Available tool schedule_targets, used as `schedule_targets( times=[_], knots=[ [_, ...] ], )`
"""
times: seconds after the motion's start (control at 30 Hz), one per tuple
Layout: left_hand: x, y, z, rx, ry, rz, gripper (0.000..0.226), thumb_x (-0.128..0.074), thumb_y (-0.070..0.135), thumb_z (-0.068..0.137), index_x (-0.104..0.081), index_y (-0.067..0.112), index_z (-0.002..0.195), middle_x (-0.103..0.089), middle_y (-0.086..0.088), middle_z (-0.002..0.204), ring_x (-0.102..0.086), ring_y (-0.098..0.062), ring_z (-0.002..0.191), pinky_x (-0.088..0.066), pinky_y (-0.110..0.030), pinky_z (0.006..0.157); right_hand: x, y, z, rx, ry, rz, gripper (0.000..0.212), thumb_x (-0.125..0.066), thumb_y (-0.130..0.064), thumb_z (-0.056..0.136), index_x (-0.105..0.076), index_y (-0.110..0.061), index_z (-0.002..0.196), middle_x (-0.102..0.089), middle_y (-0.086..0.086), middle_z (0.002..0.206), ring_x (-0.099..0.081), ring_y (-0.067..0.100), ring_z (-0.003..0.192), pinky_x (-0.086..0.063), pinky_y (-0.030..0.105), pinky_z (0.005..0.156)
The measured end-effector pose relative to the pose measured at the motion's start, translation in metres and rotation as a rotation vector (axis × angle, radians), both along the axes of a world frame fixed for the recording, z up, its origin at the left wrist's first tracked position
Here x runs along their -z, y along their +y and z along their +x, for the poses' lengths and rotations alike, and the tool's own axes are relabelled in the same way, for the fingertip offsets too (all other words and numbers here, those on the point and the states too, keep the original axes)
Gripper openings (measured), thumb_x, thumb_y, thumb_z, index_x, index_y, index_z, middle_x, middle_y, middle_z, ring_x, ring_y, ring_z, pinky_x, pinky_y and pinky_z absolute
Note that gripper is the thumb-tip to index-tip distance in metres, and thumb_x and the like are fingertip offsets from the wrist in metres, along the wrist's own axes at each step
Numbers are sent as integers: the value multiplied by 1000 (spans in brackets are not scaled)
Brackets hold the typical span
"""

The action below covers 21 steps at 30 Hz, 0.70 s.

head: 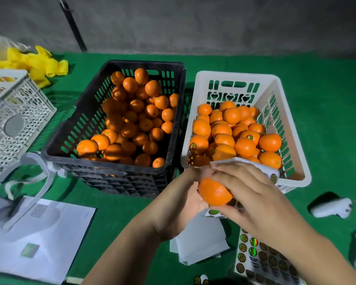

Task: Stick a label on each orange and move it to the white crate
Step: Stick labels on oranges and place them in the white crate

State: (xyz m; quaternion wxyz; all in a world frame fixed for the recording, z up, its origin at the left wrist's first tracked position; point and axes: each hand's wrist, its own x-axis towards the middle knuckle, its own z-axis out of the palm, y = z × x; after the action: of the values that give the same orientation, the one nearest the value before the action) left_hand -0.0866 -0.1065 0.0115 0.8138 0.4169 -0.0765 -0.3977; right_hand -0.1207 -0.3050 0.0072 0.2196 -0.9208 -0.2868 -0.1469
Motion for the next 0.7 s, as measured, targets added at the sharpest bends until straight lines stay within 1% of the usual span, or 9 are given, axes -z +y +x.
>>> schedule_targets(
  times=[0.1,0.2,0.3,0.37,0.43,0.5,0.57,0.63,0.7],
  knots=[
    [11,2,4,-187,-67,316,37,-56,41,107,-67,25,138,-71,1,138,-65,-17,131,-47,-49,116,1,-7,1,60,68,175,69,-74,-59,88,-56,-22,143,-47,-15,151,-42,7,144,-33,23,119],
    [23,7,8,-470,-300,668,23,-64,26,106,-76,30,125,-78,18,116,-71,1,111,-57,-30,100,9,-22,11,130,30,276,74,-77,-53,86,-54,-18,147,-47,-11,148,-43,6,144,-32,19,118],
    [29,12,12,-585,-401,592,23,-67,9,103,-75,28,114,-80,16,102,-74,1,97,-54,-13,78,27,-51,33,276,7,241,74,-81,-47,90,-50,-21,152,-48,-7,142,-48,7,135,-38,21,112],
    [31,16,18,-570,-491,555,24,-62,-1,103,-69,20,111,-74,18,87,-67,2,77,-48,-10,65,45,-65,53,454,-43,147,74,-82,-37,88,-50,-14,151,-50,6,141,-51,26,134,-46,41,110],
    [32,19,26,-554,-544,529,27,-60,-5,101,-60,19,114,-65,16,86,-57,-2,73,-45,-15,62,61,-69,68,626,-20,102,70,-81,-27,90,-51,-6,150,-50,19,140,-48,41,134,-46,56,108],
    [31,21,33,-558,-563,512,38,-60,-4,99,-56,25,124,-64,8,92,-56,-9,78,-47,-21,66,72,-69,79,702,72,61,64,-70,-41,97,-55,-3,146,-51,22,141,-45,45,133,-41,58,112],
    [31,25,40,-564,-583,505,38,-59,2,98,-61,27,127,-69,1,95,-61,-10,82,-51,-22,71,77,-70,85,719,166,69,71,-43,-66,104,-60,-11,144,-51,19,146,-40,40,138,-32,53,119],
    [31,29,47,-550,-552,438,29,-58,2,99,-69,18,121,-74,-6,104,-68,-12,93,-56,-24,81,76,-65,84,667,262,353,82,-18,-82,98,-65,-27,138,-56,2,146,-42,25,141,-28,47,120],
    [29,29,55,-543,-504,373,27,-58,-1,101,-70,13,121,-75,-9,112,-71,-17,103,-58,-29,89,71,-56,83,515,551,822,87,-23,-99,82,-70,-40,125,-67,-19,131,-57,8,133,-44,46,113]
  ],
)
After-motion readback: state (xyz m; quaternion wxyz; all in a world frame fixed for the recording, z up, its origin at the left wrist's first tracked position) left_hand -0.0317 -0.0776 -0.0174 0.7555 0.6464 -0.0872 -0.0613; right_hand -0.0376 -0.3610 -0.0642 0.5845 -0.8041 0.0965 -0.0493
